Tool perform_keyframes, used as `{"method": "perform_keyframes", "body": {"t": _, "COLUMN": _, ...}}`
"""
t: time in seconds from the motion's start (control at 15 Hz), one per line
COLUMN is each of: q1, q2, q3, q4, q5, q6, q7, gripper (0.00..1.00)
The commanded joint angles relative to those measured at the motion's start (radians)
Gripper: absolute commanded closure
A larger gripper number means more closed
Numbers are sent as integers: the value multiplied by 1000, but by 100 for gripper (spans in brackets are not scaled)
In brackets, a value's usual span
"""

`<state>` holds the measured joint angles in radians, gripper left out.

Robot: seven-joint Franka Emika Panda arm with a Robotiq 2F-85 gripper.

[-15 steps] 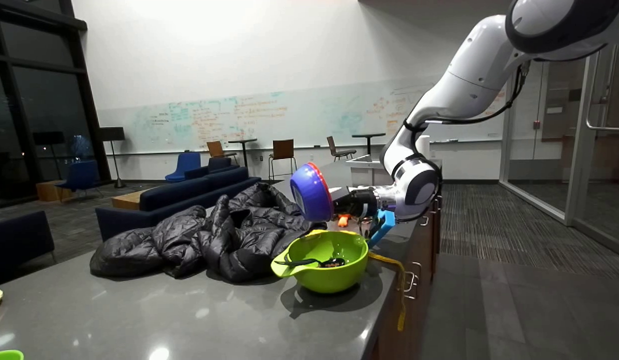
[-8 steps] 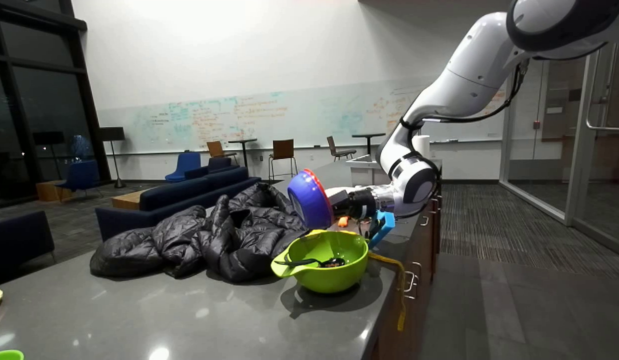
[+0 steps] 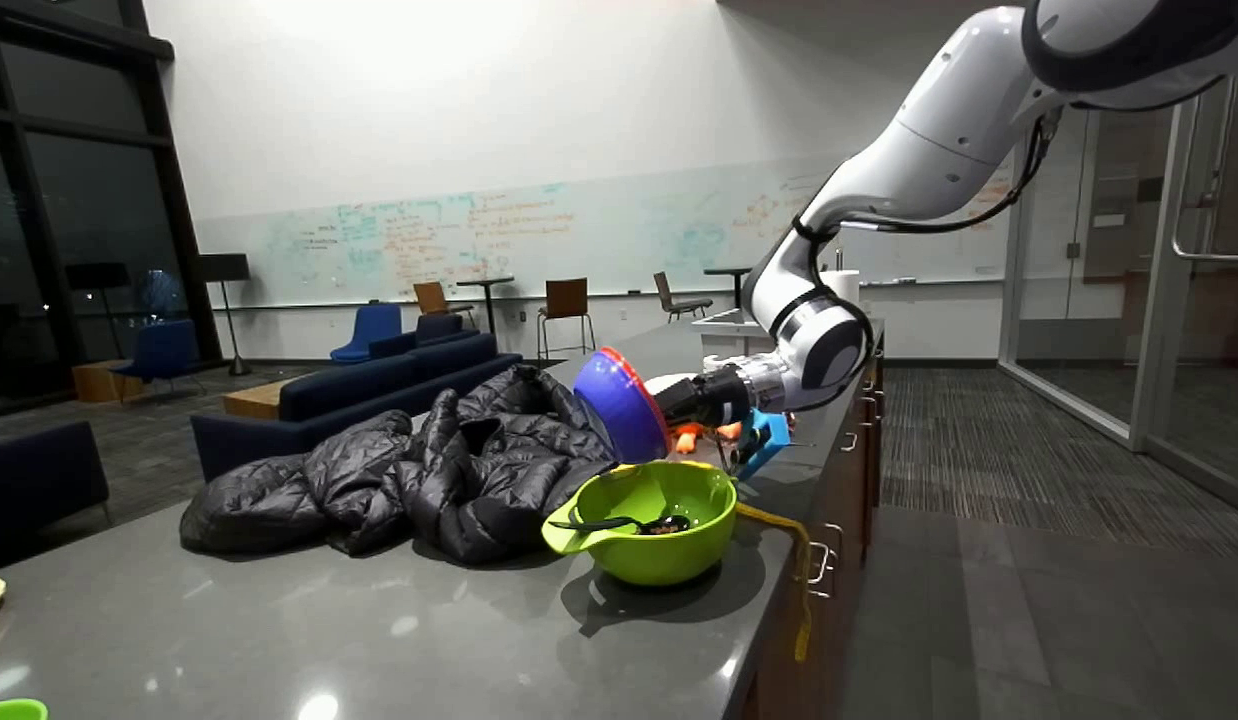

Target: Pour the contents of the orange bowl into the green bowl

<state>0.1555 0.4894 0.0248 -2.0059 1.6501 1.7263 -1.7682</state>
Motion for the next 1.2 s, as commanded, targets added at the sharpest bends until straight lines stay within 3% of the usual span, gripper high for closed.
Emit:
{"method": "perform_keyframes", "body": {"t": 0.0, "q1": 4, "q2": -36, "q3": -2, "q4": 5, "q5": -56, "q6": 52, "q7": 21, "gripper": 98}}
{"method": "perform_keyframes", "body": {"t": 1.13, "q1": -13, "q2": -110, "q3": -3, "q4": 66, "q5": -302, "q6": 326, "q7": 76, "gripper": 98}}
